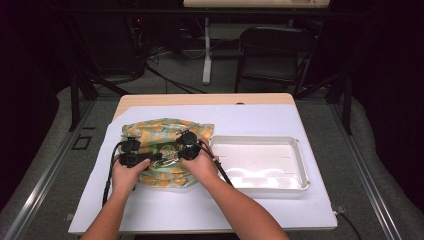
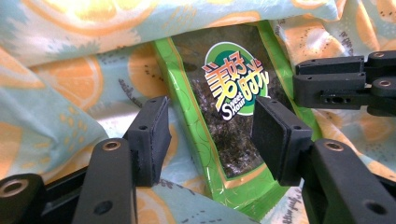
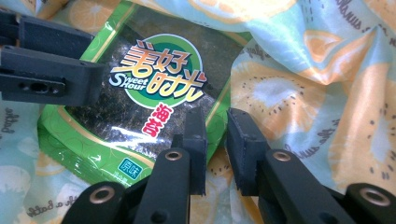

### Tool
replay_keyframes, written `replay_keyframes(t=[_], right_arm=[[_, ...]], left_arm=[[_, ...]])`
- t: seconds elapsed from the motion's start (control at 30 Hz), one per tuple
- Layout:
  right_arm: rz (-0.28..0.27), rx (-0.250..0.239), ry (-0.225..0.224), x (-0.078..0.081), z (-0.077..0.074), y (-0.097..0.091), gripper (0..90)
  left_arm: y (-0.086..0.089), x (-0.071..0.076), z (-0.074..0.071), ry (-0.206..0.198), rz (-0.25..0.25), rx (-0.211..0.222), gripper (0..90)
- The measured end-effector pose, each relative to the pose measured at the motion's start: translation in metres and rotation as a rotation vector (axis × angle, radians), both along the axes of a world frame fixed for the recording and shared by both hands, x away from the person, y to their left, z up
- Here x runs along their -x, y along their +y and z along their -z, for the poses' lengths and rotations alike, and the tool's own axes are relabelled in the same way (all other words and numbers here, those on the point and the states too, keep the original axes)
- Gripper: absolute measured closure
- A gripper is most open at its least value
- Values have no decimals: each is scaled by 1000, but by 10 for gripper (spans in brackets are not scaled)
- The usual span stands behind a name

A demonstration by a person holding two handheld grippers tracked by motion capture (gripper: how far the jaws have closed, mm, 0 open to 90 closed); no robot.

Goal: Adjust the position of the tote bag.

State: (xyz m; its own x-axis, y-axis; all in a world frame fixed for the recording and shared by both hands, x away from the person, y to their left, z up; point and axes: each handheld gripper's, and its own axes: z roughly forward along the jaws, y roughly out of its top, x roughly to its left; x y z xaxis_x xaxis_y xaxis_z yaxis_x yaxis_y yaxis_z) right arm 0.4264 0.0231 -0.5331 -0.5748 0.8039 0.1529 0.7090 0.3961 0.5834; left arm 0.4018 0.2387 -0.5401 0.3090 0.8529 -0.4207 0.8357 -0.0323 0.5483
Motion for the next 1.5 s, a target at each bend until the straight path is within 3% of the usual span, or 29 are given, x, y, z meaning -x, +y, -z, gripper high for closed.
replay_keyframes(t=[0.07,0.63,0.97,1.1,1.2,1.27,1.5], right_arm=[[0,-2,2,0,0,-1,779],[5,-14,-10,2,2,-1,782],[20,-22,-7,1,4,-5,786],[27,-30,-5,1,5,-6,788],[24,-23,-3,1,5,-7,790],[38,-37,-9,1,5,-6,790],[26,-35,-11,1,4,-7,755]], left_arm=[[0,-1,2,15,-9,19,465],[-5,-6,8,64,-19,47,453],[-3,1,-7,7,-29,131,485],[-5,2,-8,17,-24,129,488],[-7,3,-5,46,10,130,502],[-9,3,-5,45,9,113,505],[-7,1,-4,65,-20,128,590]])
